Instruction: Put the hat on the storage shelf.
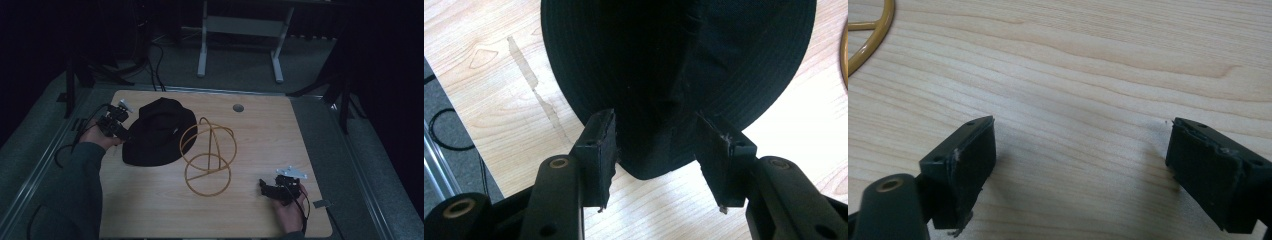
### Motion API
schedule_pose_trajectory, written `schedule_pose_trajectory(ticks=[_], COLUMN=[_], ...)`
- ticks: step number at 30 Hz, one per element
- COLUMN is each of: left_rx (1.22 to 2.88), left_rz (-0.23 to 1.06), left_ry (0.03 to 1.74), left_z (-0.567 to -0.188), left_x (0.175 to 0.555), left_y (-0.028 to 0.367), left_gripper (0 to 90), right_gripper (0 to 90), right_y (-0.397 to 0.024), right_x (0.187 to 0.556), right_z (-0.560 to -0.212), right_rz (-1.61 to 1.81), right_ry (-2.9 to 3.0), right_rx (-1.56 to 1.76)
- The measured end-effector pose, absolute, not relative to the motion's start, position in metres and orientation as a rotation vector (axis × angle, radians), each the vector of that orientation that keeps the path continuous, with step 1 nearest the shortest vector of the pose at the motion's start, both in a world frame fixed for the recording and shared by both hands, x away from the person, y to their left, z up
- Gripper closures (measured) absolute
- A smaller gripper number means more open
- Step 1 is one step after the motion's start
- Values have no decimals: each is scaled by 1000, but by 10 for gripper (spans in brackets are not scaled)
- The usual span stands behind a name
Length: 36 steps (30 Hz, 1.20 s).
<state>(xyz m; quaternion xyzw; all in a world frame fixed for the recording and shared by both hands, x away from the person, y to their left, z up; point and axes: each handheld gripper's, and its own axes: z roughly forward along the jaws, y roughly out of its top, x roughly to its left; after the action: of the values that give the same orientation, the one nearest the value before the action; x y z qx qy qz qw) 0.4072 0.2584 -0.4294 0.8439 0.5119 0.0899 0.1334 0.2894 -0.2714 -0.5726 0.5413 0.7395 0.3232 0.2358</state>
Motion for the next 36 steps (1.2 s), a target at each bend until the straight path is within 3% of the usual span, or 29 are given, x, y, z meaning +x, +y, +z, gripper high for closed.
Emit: schedule_pose_trajectory(ticks=[36], left_rx=[2532], left_rz=[238], left_ry=[1517], left_z=[-433], left_x=[446], left_y=[234], left_gripper=[487], right_gripper=[125], right_y=[-271], right_x=[289], right_z=[-573], right_rz=[888], right_ry=[2031], right_rx=[1483])
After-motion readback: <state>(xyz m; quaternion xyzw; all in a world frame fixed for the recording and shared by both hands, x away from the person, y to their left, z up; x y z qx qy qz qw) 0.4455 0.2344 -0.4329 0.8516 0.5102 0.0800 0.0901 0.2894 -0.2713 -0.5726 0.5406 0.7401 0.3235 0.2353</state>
